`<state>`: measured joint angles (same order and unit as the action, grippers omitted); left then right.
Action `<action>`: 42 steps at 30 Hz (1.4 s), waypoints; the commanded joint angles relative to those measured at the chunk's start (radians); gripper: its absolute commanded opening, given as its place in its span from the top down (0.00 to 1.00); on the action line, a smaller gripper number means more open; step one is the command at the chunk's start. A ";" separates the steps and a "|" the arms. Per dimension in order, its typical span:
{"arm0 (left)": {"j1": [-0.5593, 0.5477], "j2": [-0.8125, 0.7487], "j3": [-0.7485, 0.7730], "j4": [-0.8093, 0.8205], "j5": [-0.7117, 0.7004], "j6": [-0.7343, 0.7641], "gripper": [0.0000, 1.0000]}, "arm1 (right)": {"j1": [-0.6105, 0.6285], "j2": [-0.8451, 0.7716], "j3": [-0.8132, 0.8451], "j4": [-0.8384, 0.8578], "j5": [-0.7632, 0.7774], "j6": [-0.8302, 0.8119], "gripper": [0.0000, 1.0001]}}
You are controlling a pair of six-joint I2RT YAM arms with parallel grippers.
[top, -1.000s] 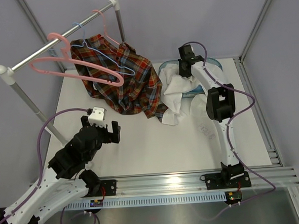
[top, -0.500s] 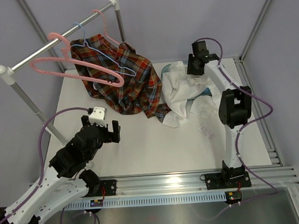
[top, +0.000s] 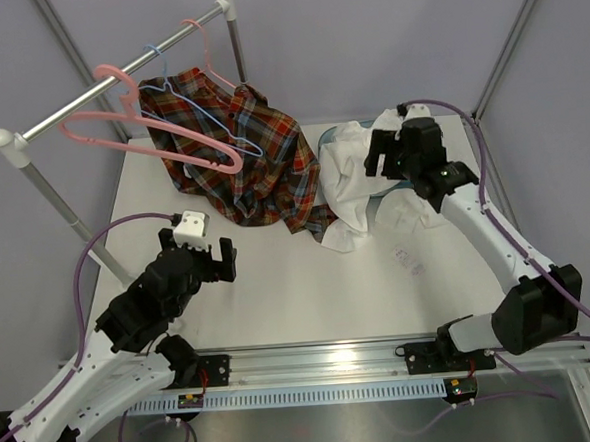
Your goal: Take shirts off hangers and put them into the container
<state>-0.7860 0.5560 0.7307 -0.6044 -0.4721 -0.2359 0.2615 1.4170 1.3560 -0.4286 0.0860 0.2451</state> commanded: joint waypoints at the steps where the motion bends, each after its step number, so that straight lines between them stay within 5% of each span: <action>1: 0.005 -0.010 0.001 0.028 0.000 0.004 0.01 | 0.103 -0.053 -0.196 0.071 0.003 0.057 0.13; 9: 0.007 -0.011 0.001 0.029 0.001 0.003 0.01 | 0.228 -0.063 -0.531 0.293 0.032 0.220 0.03; 24: 0.008 -0.025 -0.004 0.029 -0.005 0.003 0.01 | 0.226 0.241 -0.488 0.487 0.118 0.286 0.11; 26: 0.008 -0.024 -0.004 0.029 -0.003 0.003 0.01 | 0.226 0.263 -0.471 0.487 0.126 0.283 0.19; 35: 0.008 -0.022 -0.004 0.028 -0.002 0.004 0.01 | 0.226 0.182 -0.479 0.461 0.225 0.227 1.00; 42: 0.008 -0.015 -0.001 0.028 -0.002 0.004 0.01 | 0.226 -0.024 -0.362 0.315 0.279 0.134 1.00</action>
<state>-0.7826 0.5430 0.7303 -0.6044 -0.4717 -0.2359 0.4828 1.5120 0.8822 -0.0853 0.2825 0.4370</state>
